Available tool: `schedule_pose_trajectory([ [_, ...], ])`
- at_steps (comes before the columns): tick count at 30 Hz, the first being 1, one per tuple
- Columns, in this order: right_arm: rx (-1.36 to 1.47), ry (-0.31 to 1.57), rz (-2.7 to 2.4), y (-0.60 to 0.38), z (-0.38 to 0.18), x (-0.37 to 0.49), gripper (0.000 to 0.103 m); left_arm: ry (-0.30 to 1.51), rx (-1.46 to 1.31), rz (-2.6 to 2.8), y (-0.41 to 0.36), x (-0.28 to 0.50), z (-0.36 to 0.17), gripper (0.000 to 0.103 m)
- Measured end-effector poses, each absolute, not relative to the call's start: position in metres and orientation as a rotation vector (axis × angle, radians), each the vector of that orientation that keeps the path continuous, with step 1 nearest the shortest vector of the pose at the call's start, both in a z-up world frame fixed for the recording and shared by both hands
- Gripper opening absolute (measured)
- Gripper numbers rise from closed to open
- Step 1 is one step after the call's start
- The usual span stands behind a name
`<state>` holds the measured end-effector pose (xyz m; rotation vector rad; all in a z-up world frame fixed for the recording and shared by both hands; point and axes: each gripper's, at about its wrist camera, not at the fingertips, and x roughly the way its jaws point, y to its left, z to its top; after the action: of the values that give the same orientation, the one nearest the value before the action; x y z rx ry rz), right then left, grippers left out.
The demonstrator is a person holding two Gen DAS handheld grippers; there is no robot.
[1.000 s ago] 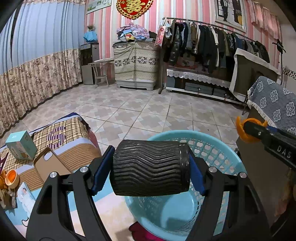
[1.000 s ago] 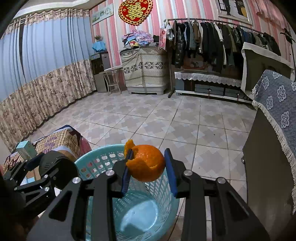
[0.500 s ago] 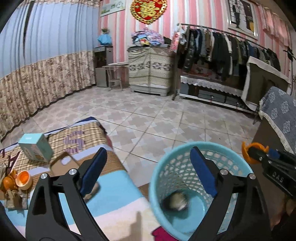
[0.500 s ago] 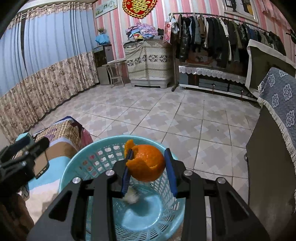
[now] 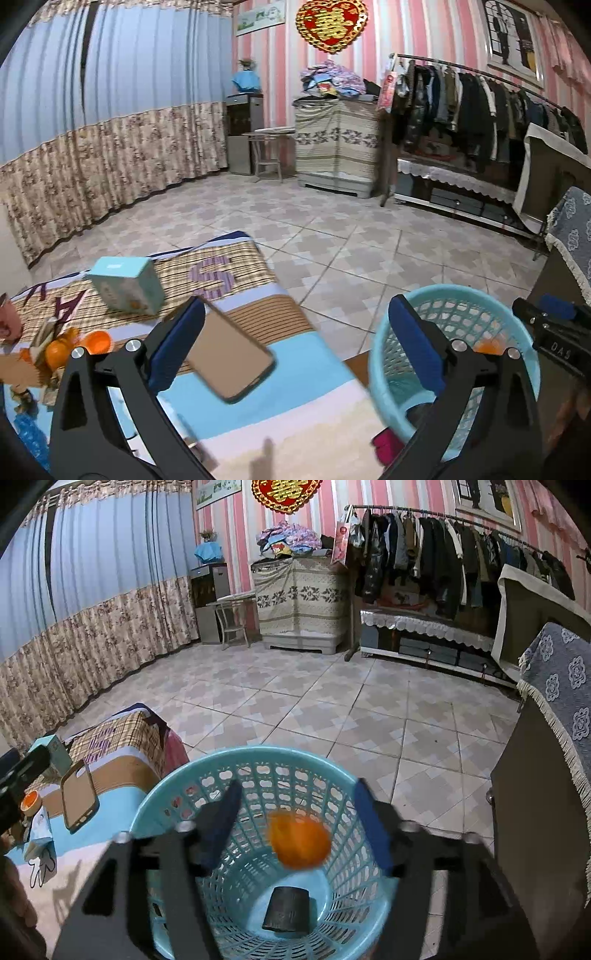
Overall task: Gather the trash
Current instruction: 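Carry speaker and orange to the blue basket and open both tools, then grasp the blue plastic bag with the left tool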
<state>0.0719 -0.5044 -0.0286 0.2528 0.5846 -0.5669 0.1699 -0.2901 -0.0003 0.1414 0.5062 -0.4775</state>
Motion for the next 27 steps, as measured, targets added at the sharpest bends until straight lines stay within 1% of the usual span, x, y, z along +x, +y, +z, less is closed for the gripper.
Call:
schedule_pose_trajectory([
  [1, 0.254, 0.585, -0.567, -0.505, -0.028, 0.072, 0.074, 0.503, 0.142, -0.462, -0.283, 0.169, 0.001, 0.097],
  [3, 0.250, 0.582, -0.565, -0.502, -0.028, 0.072, 0.084, 0.500, 0.148, -0.439, -0.272, 0.169, 0.002, 0.097],
  [8, 0.231, 0.556, -0.562, -0.493, -0.016, 0.074, 0.091, 0.484, 0.154, -0.381, -0.244, 0.163, 0.007, 0.097],
  [11, 0.210, 0.528, -0.528, -0.477, -0.005, 0.080, 0.092, 0.486, 0.147, -0.338, -0.223, 0.159, 0.010, 0.097],
  [14, 0.191, 0.496, -0.484, -0.456, 0.004, 0.087, 0.096, 0.486, 0.152, -0.286, -0.199, 0.154, 0.010, 0.097],
  [21, 0.161, 0.462, -0.352, -0.402, 0.014, 0.110, 0.097, 0.523, 0.090, -0.141, -0.118, 0.154, 0.006, 0.097],
  [27, 0.103, 0.449, -0.296, -0.355, 0.010, 0.127, 0.097, 0.566, 0.066, -0.015, -0.052, 0.158, -0.017, 0.097],
])
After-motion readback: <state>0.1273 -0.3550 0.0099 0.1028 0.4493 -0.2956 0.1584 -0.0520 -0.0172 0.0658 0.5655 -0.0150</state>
